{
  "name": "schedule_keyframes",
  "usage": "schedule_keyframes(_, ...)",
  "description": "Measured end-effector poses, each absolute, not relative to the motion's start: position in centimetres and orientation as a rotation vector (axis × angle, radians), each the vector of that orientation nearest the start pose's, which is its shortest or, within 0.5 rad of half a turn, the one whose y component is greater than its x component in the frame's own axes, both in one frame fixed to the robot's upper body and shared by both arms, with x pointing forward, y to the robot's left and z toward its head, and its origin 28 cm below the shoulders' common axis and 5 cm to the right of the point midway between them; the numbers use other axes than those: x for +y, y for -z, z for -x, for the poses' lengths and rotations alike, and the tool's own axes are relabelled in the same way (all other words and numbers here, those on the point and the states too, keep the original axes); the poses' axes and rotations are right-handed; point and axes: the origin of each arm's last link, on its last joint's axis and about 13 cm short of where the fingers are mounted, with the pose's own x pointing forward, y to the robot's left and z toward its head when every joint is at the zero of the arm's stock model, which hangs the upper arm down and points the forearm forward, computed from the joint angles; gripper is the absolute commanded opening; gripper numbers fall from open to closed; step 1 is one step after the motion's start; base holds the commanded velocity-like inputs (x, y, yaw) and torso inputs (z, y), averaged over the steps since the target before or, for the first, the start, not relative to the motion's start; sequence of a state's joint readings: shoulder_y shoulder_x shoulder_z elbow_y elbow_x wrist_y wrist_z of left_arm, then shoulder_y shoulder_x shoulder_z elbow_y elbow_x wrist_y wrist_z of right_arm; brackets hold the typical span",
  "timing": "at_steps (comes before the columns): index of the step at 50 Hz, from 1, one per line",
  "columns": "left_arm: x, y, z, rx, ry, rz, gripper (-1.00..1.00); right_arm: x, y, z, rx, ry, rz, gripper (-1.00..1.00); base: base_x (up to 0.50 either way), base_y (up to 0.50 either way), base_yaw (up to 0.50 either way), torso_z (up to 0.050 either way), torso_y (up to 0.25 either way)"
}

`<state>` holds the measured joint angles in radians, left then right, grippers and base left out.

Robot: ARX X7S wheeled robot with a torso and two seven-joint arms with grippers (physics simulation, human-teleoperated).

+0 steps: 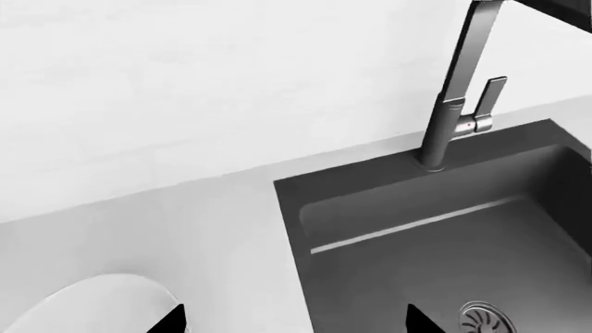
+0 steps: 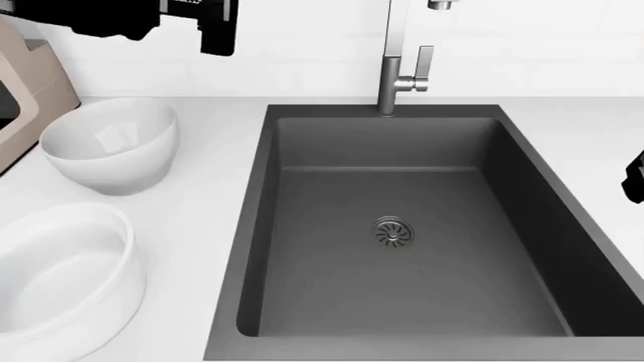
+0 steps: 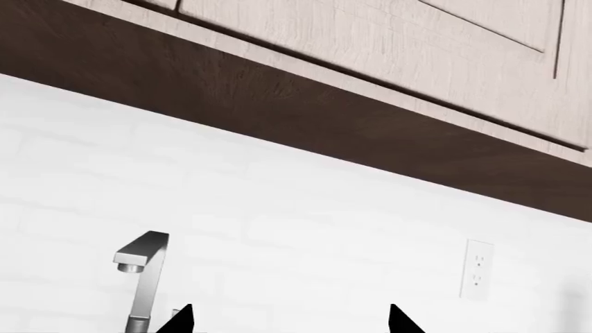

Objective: Stack the bowls in the sink.

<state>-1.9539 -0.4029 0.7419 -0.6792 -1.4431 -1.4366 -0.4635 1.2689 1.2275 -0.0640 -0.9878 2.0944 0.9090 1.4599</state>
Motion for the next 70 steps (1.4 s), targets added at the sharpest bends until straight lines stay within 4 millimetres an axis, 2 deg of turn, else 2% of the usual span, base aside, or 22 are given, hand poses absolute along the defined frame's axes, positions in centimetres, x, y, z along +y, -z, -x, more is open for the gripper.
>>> schedule_keyframes(13, 23.7, -41.9, -34.4, 0.636, 0.157, -0.038, 1.0, -15.3, -32.3, -10.1, -0.426, 0.233, 0.263, 1.0, 0.0, 0.0, 0.0, 0.0, 0.0)
schedule_keyframes(33, 24.3, -41.1, -35.8, 0.684, 0.012, -0.067, 1.0, -15.5, -31.8, -10.1, -0.412, 0.237, 0.259, 1.0, 0.0, 0.0, 0.0, 0.0, 0.0)
schedule_keyframes(54, 24.7, -37.0, -37.0, 0.812, -0.022, -0.071, 1.0, -15.7, -30.8, -10.9, -0.367, 0.245, 0.267, 1.0, 0.0, 0.0, 0.0, 0.0, 0.0)
schedule_keyframes(70, 25.3, -35.1, -37.4, 0.86, -0.061, -0.068, 1.0, -15.8, -30.3, -11.3, -0.343, 0.249, 0.268, 1.0, 0.0, 0.0, 0.0, 0.0, 0.0)
